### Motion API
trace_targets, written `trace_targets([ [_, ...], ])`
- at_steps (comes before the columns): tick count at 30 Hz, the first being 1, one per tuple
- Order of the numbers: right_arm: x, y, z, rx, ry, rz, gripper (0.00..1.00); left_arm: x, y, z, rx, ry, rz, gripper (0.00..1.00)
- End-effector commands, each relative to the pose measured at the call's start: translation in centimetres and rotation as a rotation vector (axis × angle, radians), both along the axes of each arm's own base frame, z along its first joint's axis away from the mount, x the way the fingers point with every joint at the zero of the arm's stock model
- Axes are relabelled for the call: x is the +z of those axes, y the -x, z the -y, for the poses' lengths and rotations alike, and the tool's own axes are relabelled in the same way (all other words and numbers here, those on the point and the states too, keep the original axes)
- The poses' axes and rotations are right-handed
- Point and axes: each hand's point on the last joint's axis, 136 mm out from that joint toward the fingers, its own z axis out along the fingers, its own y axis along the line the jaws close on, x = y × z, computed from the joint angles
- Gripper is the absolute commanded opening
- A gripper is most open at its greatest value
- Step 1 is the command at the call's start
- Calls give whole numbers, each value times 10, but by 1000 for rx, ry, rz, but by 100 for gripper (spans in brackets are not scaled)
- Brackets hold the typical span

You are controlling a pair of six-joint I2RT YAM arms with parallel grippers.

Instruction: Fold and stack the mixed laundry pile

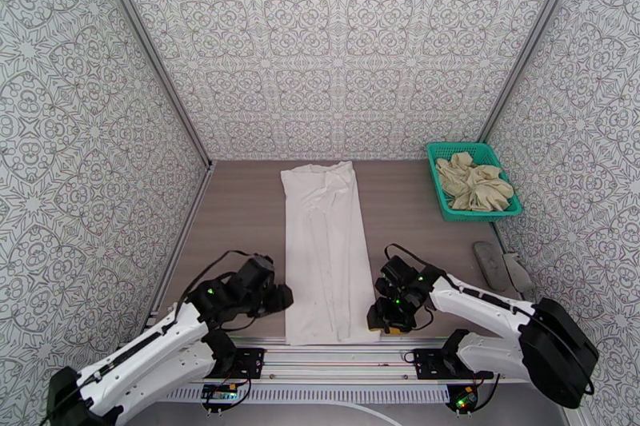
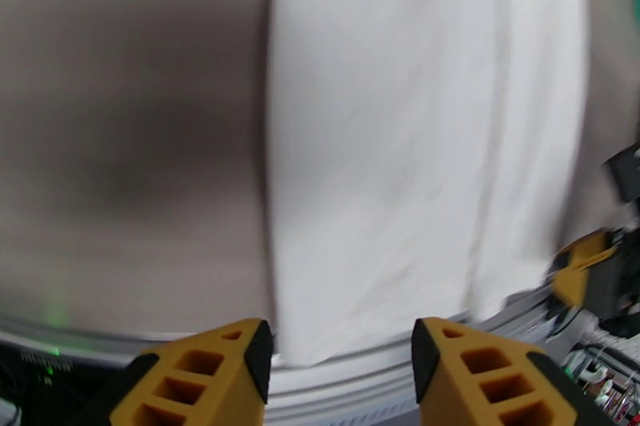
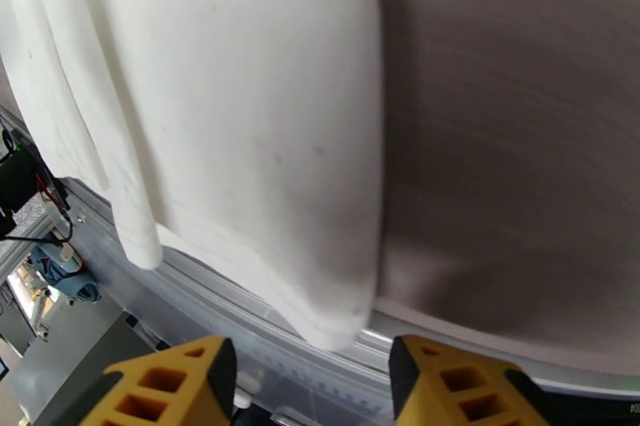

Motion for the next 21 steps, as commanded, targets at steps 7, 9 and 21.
trace_targets([
  [7,-8,7,-6,15,-51,-31,49,-33,37,14,25,48,-153,53],
  [9,-8,10,-5,21,-47,-34,47,-37,39,16,23,44,-163,53],
  [21,-12,16,4,27,-3,-36,46,-54,41,33,18,100,-170,45],
])
